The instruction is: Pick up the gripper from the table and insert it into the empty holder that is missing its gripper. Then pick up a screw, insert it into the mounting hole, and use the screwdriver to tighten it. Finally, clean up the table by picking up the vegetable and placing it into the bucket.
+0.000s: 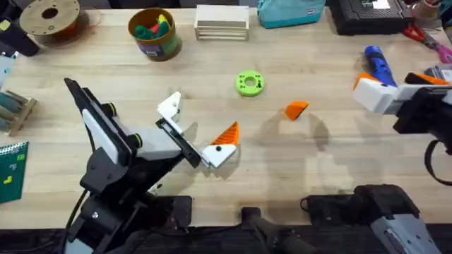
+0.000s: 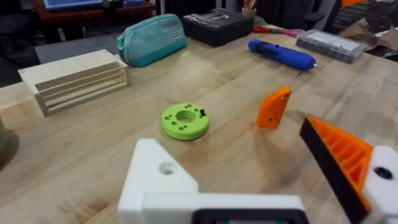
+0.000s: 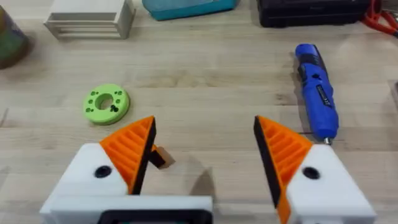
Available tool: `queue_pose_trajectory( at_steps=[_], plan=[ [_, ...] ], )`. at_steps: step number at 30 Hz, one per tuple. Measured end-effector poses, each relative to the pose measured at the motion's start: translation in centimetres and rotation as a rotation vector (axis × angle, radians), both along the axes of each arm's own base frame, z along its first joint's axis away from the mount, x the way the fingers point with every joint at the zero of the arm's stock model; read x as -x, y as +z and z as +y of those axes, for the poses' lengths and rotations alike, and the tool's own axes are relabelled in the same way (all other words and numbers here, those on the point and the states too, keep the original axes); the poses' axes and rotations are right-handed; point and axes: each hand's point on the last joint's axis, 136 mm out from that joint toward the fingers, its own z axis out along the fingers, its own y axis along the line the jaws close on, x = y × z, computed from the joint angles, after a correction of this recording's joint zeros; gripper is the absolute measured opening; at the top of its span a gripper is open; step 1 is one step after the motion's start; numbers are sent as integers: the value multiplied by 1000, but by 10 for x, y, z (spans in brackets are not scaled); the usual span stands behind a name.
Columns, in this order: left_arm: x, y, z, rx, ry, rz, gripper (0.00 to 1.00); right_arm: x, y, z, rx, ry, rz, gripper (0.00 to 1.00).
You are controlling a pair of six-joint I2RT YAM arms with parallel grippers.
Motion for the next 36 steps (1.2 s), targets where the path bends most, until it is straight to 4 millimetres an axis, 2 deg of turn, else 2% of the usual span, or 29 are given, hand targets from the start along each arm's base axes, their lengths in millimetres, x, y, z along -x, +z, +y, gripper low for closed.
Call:
queue_pose_trajectory(
  at_steps=[4,6,13,25,31,36],
  plan=[
    [0,0,0,0,0,0,985,-4,7,1,-35,-10,-33,935],
    [0,0,0,0,0,0,985,-2,4,4,-73,-16,-17,934],
    [0,0,0,0,0,0,985,15,-31,19,-155,30,168,935],
    [0,0,0,0,0,0,985,-18,-73,54,-56,238,532,935],
    [0,0,0,0,0,0,985,-26,-97,65,-23,287,636,935],
    [0,0,0,0,0,0,985,-35,-108,74,49,381,648,935]
  ],
)
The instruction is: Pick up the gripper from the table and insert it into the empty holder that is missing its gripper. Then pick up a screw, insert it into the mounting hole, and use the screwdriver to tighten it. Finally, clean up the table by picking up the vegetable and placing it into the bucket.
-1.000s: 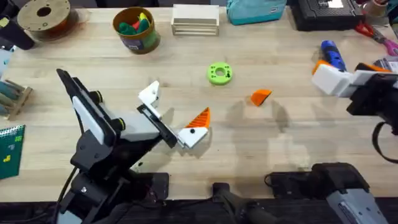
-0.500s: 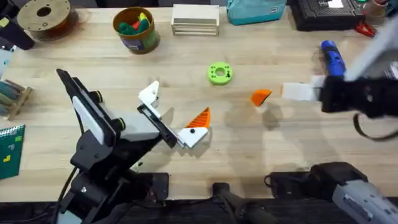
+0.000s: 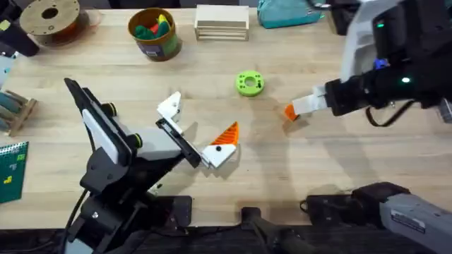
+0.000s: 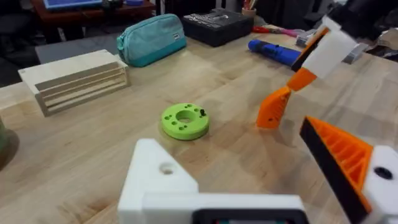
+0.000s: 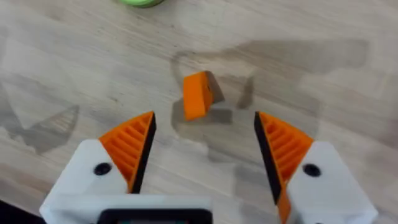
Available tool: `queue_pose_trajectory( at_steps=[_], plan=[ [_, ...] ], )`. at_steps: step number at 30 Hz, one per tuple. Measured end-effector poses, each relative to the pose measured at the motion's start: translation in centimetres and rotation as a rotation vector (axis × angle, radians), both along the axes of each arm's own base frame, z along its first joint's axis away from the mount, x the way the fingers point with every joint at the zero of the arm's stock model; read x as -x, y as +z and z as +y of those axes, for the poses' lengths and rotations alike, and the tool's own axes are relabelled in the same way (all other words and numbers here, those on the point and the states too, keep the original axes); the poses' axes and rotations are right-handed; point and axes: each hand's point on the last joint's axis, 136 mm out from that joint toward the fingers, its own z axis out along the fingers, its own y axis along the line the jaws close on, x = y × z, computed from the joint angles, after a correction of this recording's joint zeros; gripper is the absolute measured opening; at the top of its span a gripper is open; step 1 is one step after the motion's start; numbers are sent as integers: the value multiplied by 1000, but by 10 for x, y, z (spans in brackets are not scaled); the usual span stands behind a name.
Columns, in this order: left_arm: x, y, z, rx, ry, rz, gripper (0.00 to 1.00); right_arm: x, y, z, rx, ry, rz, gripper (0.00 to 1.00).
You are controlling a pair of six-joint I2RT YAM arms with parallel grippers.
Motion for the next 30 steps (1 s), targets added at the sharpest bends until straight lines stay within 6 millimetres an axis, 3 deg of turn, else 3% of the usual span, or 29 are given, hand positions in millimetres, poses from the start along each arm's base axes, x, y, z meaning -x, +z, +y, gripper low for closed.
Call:
queue_pose_trajectory(
  at_steps=[6,12,21,26,30],
  plan=[
    [0,0,0,0,0,0,985,-4,-22,12,74,118,41,917],
    [0,0,0,0,0,0,985,-4,-34,20,144,203,57,566],
    [0,0,0,0,0,0,985,-4,-34,19,167,223,50,358],
    [0,0,0,0,0,0,985,-5,-33,18,176,234,40,24],
    [0,0,0,0,0,0,985,-4,-30,18,179,239,41,23]
  ],
)
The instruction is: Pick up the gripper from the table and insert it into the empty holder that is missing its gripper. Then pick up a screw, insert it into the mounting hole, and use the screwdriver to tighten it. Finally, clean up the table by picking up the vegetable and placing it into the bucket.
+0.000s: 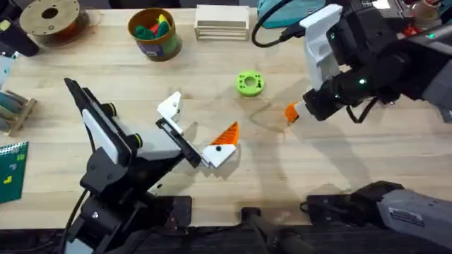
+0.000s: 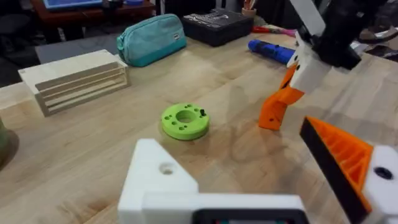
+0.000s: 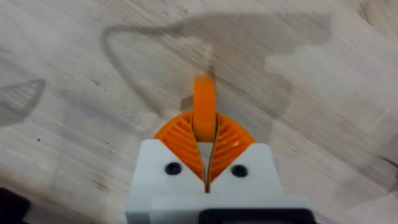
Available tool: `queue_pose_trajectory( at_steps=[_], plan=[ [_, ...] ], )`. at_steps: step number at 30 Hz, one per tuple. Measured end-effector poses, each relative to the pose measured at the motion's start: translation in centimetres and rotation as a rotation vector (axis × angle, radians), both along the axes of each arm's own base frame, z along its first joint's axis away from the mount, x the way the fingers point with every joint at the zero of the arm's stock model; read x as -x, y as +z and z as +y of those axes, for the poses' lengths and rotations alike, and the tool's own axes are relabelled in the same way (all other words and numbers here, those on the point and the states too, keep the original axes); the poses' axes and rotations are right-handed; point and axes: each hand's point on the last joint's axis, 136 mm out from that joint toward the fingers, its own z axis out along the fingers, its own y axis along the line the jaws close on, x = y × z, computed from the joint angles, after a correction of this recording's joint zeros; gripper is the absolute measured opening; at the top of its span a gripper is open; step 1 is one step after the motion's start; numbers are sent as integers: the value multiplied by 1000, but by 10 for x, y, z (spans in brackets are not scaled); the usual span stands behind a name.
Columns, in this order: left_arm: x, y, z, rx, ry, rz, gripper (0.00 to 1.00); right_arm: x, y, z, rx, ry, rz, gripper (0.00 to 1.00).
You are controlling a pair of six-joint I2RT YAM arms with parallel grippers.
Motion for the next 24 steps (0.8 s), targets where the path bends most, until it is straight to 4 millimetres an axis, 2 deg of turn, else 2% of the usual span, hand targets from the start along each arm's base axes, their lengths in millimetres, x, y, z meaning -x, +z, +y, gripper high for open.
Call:
queue_pose_trajectory(
  at_steps=[2,3,8,10,13,17,21,24],
  plan=[
    [0,0,0,0,0,0,985,1,7,-1,-2,0,-6,23],
    [0,0,0,0,0,0,985,5,30,-3,-10,-2,-36,23],
    [0,0,0,0,0,0,985,13,67,-20,-70,-96,-123,23],
    [0,0,0,0,0,0,985,14,79,-22,-159,-141,-154,23],
    [0,0,0,0,0,0,985,8,94,-13,-341,-170,-221,23],
    [0,0,0,0,-2,0,985,0,92,12,-573,-183,-208,23],
    [6,1,-6,4,-48,-2,985,13,73,39,-750,-197,-14,23],
    [14,1,-12,12,-108,4,985,20,73,58,-864,-178,115,23]
  ],
)
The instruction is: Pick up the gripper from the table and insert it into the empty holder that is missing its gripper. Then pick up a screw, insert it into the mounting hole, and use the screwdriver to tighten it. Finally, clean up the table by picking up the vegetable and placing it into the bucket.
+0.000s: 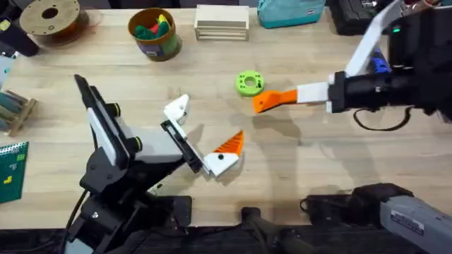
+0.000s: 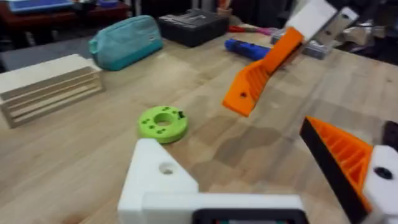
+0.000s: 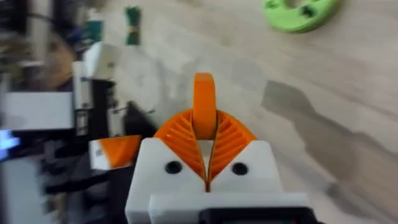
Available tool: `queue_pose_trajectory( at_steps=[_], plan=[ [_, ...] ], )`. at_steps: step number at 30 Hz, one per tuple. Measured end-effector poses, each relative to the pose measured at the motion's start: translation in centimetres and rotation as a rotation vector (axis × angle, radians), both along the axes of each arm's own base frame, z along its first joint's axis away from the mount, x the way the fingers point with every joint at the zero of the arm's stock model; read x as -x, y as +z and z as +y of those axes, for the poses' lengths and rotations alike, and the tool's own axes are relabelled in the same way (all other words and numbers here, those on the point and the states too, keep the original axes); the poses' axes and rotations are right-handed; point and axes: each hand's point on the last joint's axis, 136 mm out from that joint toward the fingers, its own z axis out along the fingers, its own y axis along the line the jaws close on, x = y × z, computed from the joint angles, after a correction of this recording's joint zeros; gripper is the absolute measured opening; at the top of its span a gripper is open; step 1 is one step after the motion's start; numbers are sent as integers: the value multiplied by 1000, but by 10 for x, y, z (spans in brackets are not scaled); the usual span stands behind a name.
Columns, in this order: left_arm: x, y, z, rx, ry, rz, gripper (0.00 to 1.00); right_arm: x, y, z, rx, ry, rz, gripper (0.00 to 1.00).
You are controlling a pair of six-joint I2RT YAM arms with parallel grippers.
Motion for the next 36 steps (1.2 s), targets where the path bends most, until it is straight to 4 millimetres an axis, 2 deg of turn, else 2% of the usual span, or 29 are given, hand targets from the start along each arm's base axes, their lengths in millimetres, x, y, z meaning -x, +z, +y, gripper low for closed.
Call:
queue_pose_trajectory(
  at_steps=[9,10,11,18,24,36],
  plan=[
    [15,1,-10,71,-101,98,985,21,13,45,-295,189,220,23],
    [16,1,-11,79,-104,110,985,22,13,49,-310,203,233,23],
    [18,1,-12,102,-117,145,985,21,17,63,-360,260,243,22],
    [22,1,-14,122,-142,181,985,20,16,91,-432,348,315,22],
    [25,1,-16,122,-159,183,985,24,5,96,-452,344,460,22],
    [34,1,-20,120,-219,189,985,19,-12,99,-458,319,570,22]
  ],
)
